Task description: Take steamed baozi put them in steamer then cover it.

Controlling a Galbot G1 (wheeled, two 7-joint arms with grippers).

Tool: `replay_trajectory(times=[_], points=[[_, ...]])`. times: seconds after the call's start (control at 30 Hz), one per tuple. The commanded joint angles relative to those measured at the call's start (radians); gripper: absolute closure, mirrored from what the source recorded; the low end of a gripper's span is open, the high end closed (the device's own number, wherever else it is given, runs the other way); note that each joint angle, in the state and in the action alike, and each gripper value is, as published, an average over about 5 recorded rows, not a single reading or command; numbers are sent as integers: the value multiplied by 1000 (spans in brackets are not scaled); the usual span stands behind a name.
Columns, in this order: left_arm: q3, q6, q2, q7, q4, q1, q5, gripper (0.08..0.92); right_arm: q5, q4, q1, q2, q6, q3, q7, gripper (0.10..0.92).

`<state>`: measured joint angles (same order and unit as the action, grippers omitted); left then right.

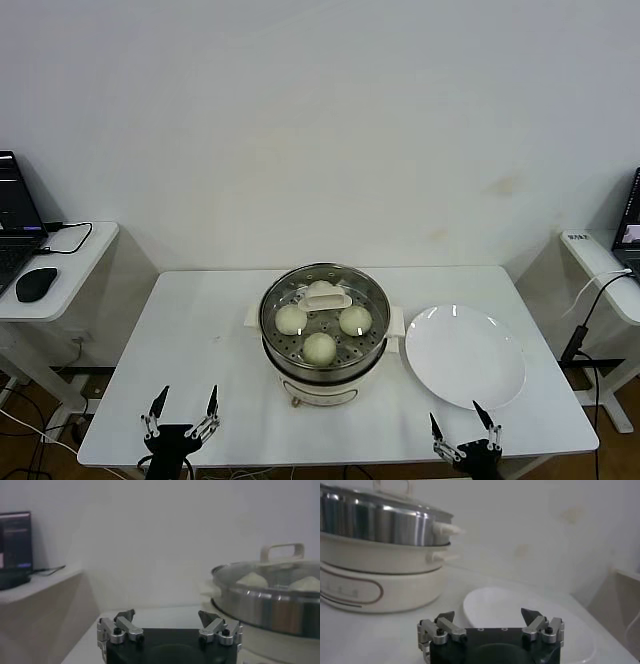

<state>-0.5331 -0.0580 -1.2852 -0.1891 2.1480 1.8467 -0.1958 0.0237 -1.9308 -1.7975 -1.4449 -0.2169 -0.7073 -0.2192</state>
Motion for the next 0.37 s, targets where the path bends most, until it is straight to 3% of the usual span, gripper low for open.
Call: replay_trajectory(times=[0.03,0.37], points=[[-10,-51,-39,25,-32,63,-44,177,69,-46,-24,11,39,30,-15,203],[15,-54,-79,29,-40,59,-43,177,93,-79,-48,25,79,57,0,203]])
